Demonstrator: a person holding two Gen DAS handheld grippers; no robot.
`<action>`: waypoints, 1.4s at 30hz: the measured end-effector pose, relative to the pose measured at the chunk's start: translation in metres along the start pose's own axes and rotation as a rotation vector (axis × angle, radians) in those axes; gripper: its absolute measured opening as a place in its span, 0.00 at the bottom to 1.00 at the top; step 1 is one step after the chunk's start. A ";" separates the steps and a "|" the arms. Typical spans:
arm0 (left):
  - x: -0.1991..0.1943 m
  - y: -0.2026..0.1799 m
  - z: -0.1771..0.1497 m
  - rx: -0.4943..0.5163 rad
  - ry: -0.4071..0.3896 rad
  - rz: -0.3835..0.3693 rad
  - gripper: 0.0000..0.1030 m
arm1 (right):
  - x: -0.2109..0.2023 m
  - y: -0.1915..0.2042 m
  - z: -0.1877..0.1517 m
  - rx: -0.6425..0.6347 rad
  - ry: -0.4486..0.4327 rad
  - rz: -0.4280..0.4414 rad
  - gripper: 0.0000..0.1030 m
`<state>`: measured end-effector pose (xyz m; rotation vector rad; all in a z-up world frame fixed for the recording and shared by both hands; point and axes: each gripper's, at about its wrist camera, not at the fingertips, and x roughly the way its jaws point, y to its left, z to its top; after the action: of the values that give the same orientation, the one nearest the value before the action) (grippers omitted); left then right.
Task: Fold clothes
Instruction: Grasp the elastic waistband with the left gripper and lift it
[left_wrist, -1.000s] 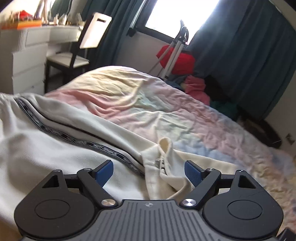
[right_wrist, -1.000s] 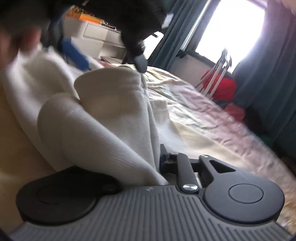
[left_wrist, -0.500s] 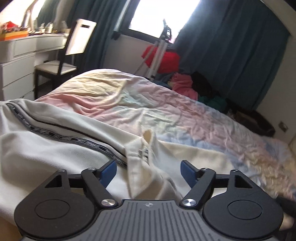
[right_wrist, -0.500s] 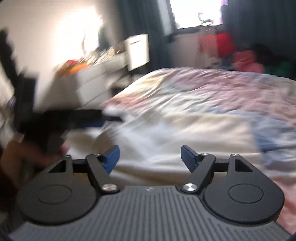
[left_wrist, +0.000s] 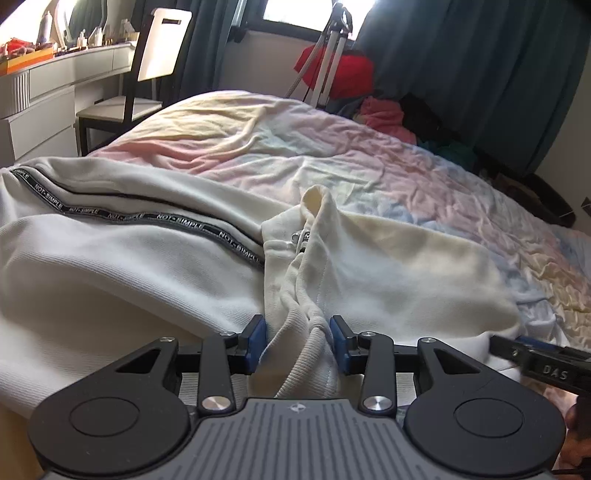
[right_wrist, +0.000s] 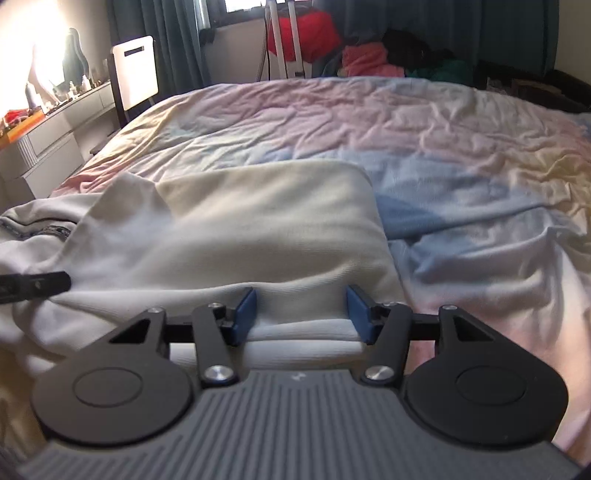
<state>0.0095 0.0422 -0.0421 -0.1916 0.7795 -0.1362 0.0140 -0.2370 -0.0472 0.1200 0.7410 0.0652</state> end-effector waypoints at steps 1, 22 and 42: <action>-0.002 0.001 0.000 0.003 -0.005 -0.001 0.47 | -0.001 0.000 -0.001 0.002 -0.002 0.001 0.55; -0.068 0.197 -0.006 -0.801 0.097 0.115 0.95 | -0.023 -0.007 0.005 0.093 -0.059 0.050 0.56; -0.081 0.239 0.009 -0.900 -0.326 0.247 0.25 | -0.003 0.088 -0.021 -0.332 -0.027 0.169 0.56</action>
<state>-0.0286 0.2921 -0.0331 -0.9403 0.4865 0.4849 -0.0042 -0.1484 -0.0492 -0.1330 0.6823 0.3450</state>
